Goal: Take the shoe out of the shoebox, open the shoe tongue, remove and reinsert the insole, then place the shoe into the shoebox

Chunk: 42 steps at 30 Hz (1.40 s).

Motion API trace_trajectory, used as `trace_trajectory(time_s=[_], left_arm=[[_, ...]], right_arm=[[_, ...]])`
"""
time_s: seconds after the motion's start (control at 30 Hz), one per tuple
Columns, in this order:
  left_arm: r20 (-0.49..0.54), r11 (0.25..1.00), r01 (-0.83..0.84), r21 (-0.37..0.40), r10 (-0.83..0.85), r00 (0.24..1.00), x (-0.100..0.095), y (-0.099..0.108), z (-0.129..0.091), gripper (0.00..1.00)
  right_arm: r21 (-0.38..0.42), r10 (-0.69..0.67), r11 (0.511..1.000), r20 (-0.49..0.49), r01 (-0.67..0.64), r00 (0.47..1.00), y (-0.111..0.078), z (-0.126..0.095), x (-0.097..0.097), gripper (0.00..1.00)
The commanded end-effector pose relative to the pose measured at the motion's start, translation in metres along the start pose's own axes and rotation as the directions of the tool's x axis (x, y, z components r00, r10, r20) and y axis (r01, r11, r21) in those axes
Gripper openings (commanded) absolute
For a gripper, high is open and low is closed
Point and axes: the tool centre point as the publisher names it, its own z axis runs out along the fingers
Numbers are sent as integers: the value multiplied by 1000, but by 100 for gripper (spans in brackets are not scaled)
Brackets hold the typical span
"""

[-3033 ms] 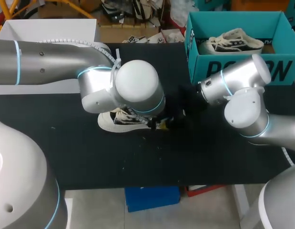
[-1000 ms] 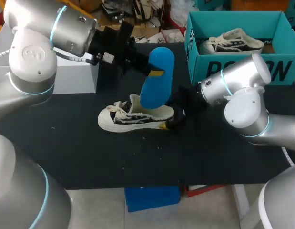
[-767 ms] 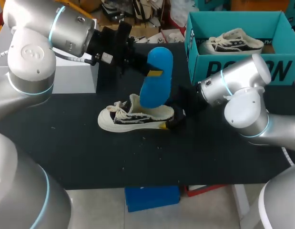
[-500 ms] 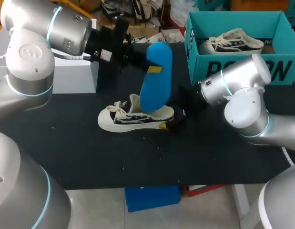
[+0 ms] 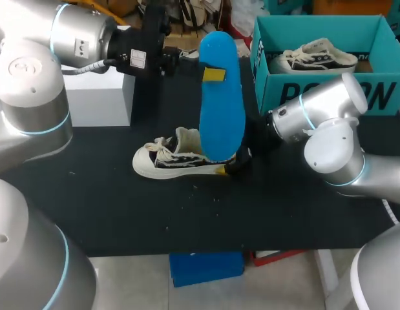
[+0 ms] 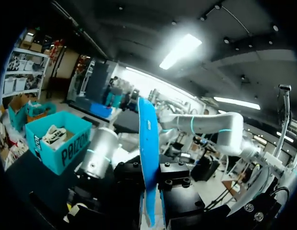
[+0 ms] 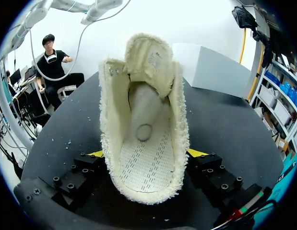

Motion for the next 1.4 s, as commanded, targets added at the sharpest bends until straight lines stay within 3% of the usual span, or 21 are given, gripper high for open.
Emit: trace_trajectory(time_s=[0.03,0.97,1.4], left_arm=[[-1,1000,18,11,-18,1000,9,0,-2,0],[-45,988,-148,40,150,988,51,-63,-7,0],[-55,989,-141,51,144,988,53,-67,-6,0]], right_arm=[[2,1,1000,0,-1,1000,-1,0,0,0],[2,1,1000,0,-1,1000,-1,0,0,0],[16,-6,1000,-16,7,1000,1,-1,0,0]])
